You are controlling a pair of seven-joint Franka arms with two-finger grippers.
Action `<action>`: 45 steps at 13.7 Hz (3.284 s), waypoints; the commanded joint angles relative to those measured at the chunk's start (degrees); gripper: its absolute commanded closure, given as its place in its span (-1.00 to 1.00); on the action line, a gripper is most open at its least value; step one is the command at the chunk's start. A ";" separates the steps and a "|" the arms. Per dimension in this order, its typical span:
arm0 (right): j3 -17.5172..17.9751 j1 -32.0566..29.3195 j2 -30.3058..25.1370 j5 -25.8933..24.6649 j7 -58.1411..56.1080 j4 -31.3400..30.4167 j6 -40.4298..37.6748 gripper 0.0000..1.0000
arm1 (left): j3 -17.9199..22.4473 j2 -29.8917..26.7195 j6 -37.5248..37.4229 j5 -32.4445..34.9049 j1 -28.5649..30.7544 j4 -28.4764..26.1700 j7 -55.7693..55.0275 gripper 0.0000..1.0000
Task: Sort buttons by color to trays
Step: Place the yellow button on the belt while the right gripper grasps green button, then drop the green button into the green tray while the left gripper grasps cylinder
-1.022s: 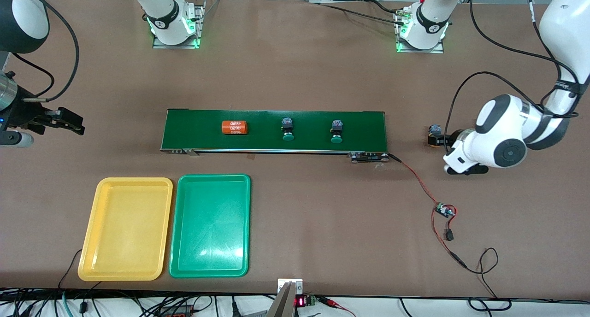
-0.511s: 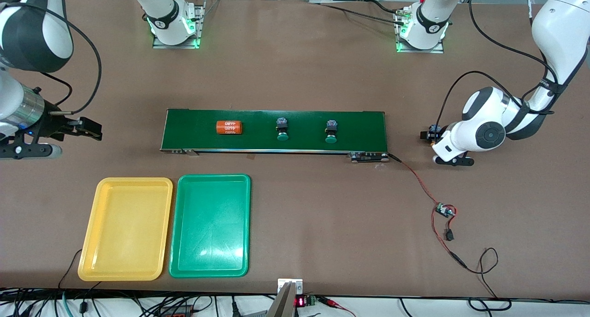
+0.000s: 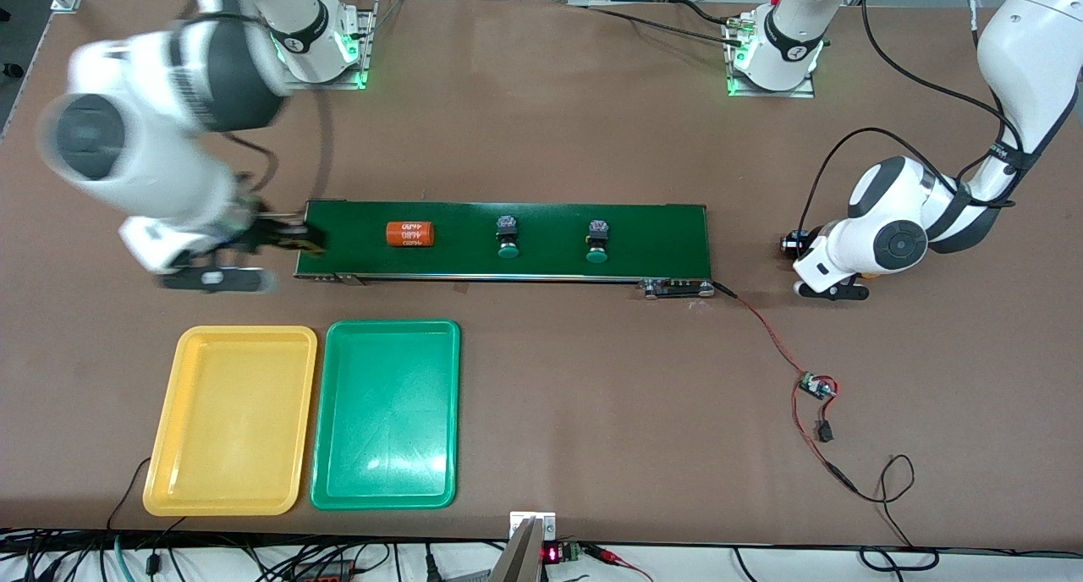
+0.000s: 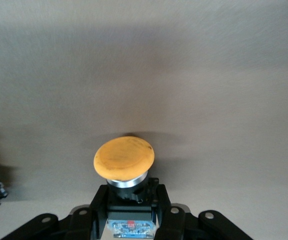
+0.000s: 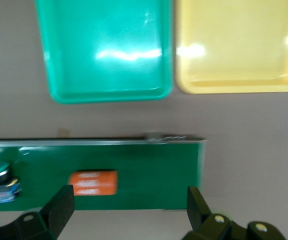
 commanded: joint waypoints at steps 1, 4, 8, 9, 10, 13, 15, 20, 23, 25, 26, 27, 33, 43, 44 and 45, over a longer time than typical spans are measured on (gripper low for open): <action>-0.70 8.08 4.89 1.49 2.04 0.30 2.45 -1.00 | -7.50 -0.85 -10.06 -1.48 0.47 6.90 0.70 0.49; -0.70 14.08 9.99 5.00 9.23 0.83 11.22 -1.00 | -10.95 -0.50 -14.31 -7.53 -2.15 12.80 0.53 0.52; -0.70 16.46 11.85 6.59 9.96 0.83 14.33 -1.00 | -9.99 0.73 -14.14 -12.92 -13.22 17.38 -0.17 0.56; -0.70 17.07 11.94 6.85 10.04 0.65 14.33 -1.00 | -9.21 2.04 -13.79 -13.00 -15.07 18.09 -0.78 0.56; -0.70 17.77 12.20 7.47 10.13 0.56 14.33 -1.00 | -8.94 3.18 -13.52 -13.01 -15.78 18.44 -1.83 0.56; -0.70 18.13 13.87 7.73 10.13 -0.57 14.33 -1.00 | -7.89 5.03 -9.49 -13.09 -19.90 18.00 -5.86 0.56; -0.70 18.22 13.88 7.73 10.48 -2.51 14.16 -1.00 | -5.78 5.48 -7.38 -13.09 -24.03 17.74 -8.78 0.56; -0.70 18.57 13.79 7.65 10.40 -6.46 16.17 -1.00 | -3.66 5.48 -7.36 -13.18 -27.92 16.42 -12.82 0.08; -0.70 19.54 13.70 7.56 10.31 -8.48 17.75 -1.00 | -3.83 4.87 -8.68 -13.01 -27.14 16.68 -13.89 -1.00; -0.70 19.62 13.70 7.56 9.96 -9.89 17.93 -1.00 | -4.27 3.99 -13.58 -12.92 -24.86 20.09 -13.62 -1.00; -0.70 19.54 13.53 7.47 9.70 -10.59 17.85 -1.00 | -4.45 3.90 -18.39 -12.74 -24.32 23.25 -13.62 -1.00; -0.78 19.54 13.44 7.38 9.34 -11.30 17.93 -1.00 | -4.28 3.90 -23.40 -12.65 -24.32 27.45 -13.62 -1.00; -1.22 16.91 12.65 7.56 6.53 -11.57 14.87 0.47 | -2.43 4.07 -31.71 -8.19 -15.29 34.79 -5.58 -1.00; -1.75 6.28 19.04 7.38 6.09 5.45 14.24 0.71 | 0.12 3.98 -30.84 1.31 6.25 24.08 13.52 -1.00; -1.75 4.79 21.32 7.21 5.65 8.36 14.24 0.71 | 0.12 4.33 -29.96 1.32 8.01 23.90 17.28 -1.00; -1.75 2.86 23.09 7.47 5.91 10.39 14.85 0.71 | 0.29 4.51 -28.13 1.32 9.85 22.41 19.49 -1.00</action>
